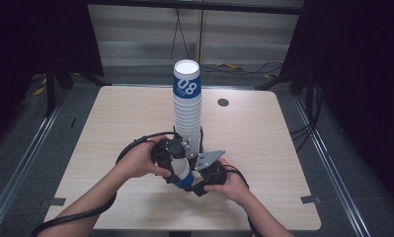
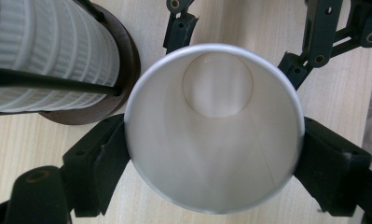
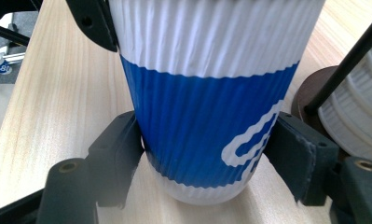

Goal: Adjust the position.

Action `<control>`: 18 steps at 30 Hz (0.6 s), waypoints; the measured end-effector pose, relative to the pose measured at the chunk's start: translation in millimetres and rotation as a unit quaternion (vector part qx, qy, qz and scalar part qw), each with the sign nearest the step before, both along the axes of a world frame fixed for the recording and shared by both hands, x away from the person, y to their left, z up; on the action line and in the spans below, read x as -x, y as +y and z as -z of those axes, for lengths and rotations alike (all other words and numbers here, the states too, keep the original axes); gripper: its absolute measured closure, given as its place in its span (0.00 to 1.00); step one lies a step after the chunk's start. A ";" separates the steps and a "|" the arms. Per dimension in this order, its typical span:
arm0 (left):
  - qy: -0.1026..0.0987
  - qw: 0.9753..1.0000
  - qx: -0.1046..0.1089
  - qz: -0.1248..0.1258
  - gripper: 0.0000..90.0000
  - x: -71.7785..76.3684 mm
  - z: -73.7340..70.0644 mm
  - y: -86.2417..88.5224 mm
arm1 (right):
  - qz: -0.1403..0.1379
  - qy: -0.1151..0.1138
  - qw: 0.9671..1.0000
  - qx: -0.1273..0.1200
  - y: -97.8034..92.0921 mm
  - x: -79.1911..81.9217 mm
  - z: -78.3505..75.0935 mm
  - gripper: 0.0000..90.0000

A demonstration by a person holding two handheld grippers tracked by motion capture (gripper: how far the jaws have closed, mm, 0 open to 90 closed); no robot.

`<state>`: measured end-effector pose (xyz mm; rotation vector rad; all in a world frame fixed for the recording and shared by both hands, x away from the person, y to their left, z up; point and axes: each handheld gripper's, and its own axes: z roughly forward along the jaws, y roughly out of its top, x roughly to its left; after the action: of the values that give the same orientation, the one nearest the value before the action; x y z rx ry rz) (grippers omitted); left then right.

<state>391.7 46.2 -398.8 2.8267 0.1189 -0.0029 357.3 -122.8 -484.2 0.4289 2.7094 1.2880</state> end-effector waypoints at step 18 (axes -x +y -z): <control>0.017 1.000 0.003 -0.009 0.18 -1.3 -5.5 0.3 | -0.006 -0.008 1.000 0.003 -2.5 0.8 1.6 0.32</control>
<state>392.9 46.5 -393.3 2.8209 0.1530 -0.0474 356.5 -125.3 -485.8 0.3994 2.7067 1.2802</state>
